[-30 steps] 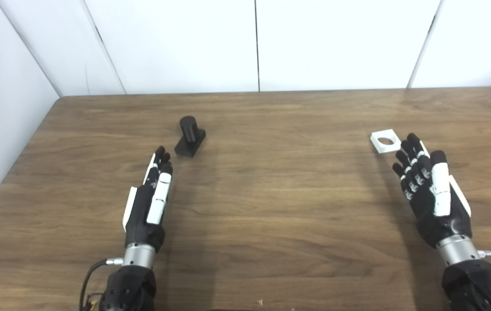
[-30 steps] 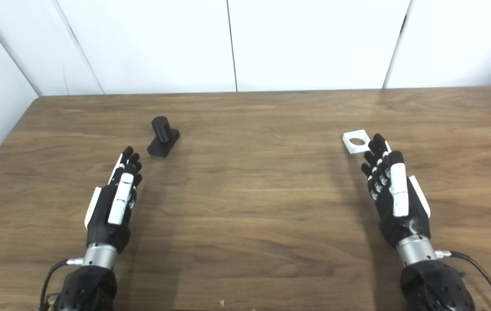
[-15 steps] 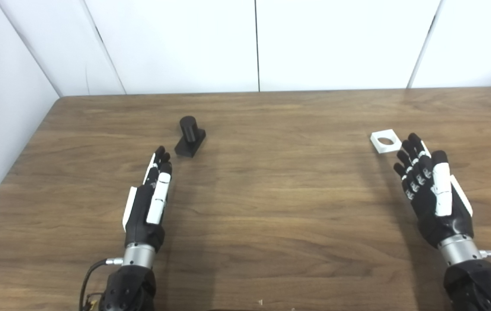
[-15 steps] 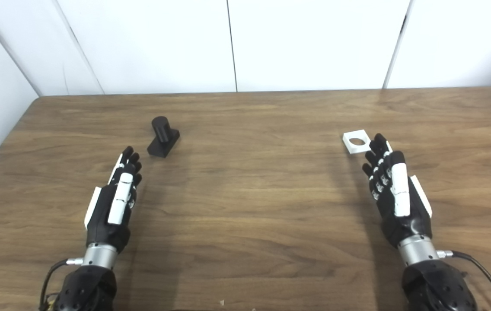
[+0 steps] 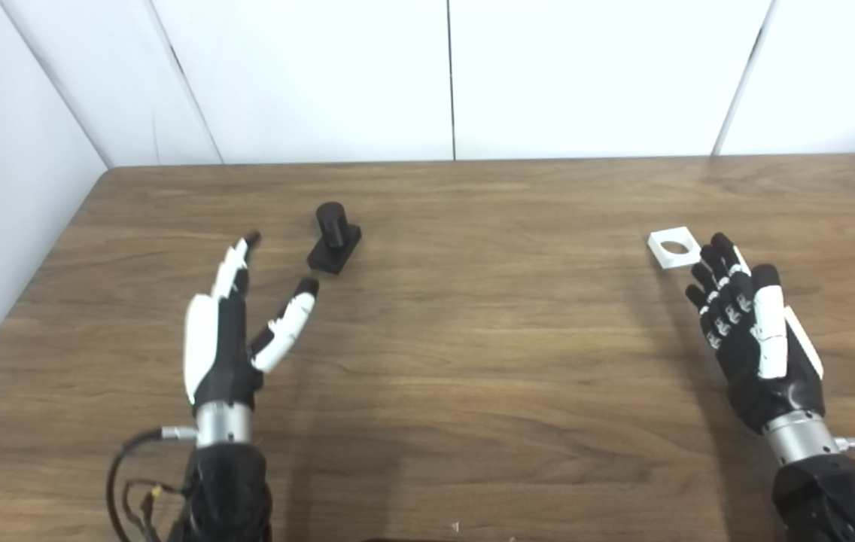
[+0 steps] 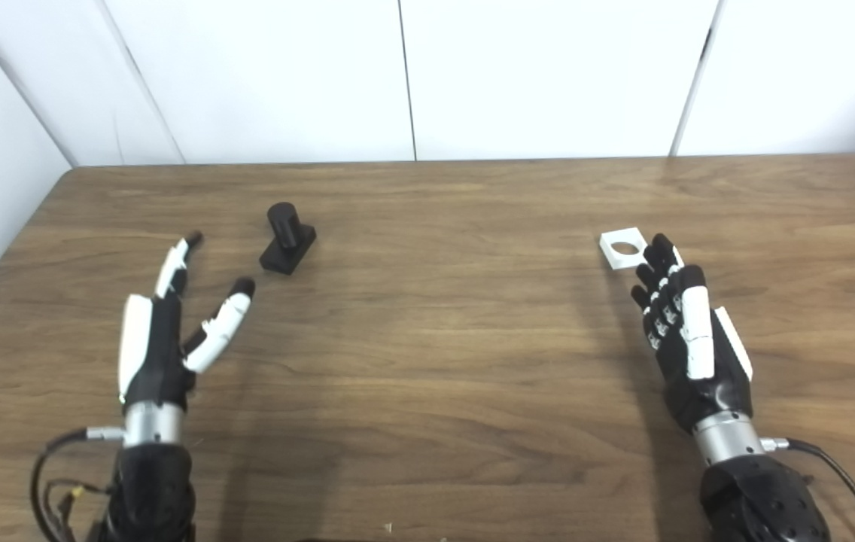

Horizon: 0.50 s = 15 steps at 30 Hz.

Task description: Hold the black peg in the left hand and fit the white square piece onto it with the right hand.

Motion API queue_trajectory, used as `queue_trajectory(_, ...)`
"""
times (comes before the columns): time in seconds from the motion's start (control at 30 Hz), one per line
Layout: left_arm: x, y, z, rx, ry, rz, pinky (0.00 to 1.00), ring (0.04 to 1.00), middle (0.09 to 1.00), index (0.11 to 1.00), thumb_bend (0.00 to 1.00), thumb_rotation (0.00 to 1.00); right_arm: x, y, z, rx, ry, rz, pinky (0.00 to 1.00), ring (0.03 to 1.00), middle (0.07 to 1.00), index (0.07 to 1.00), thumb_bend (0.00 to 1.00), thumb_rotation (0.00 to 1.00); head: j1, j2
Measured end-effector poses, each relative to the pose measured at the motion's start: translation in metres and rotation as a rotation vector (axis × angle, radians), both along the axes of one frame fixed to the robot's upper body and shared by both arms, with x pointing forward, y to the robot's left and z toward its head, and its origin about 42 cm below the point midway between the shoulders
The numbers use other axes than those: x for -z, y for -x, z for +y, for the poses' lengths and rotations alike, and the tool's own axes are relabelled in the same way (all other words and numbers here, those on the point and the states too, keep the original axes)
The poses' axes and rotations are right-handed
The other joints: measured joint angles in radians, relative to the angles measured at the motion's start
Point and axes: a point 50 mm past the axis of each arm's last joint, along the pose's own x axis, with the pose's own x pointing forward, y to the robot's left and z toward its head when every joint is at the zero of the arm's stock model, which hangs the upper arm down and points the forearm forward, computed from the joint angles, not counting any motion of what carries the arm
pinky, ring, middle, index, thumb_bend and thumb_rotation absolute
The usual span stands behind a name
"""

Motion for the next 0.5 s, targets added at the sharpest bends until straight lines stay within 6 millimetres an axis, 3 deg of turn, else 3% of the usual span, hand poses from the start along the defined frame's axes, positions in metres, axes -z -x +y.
queue_trajectory(0.23,-0.012,-0.019,0.001,-0.045,-0.176,0.071,0.93,1.0,0.981,0.875,0.8,0.43,0.005,0.003,0.0,0.001,0.003,0.014,1.0,1.0,1.0,1.0,0.58,1.0,-0.003,-0.006)
queue_trajectory(0.5,-0.007,-0.048,0.002,-0.064,-0.301,0.14,0.96,1.0,0.978,0.849,0.79,0.5,0.008,0.003,0.001,-0.001,0.006,0.022,1.0,1.0,1.0,1.0,0.6,1.0,-0.005,-0.014)
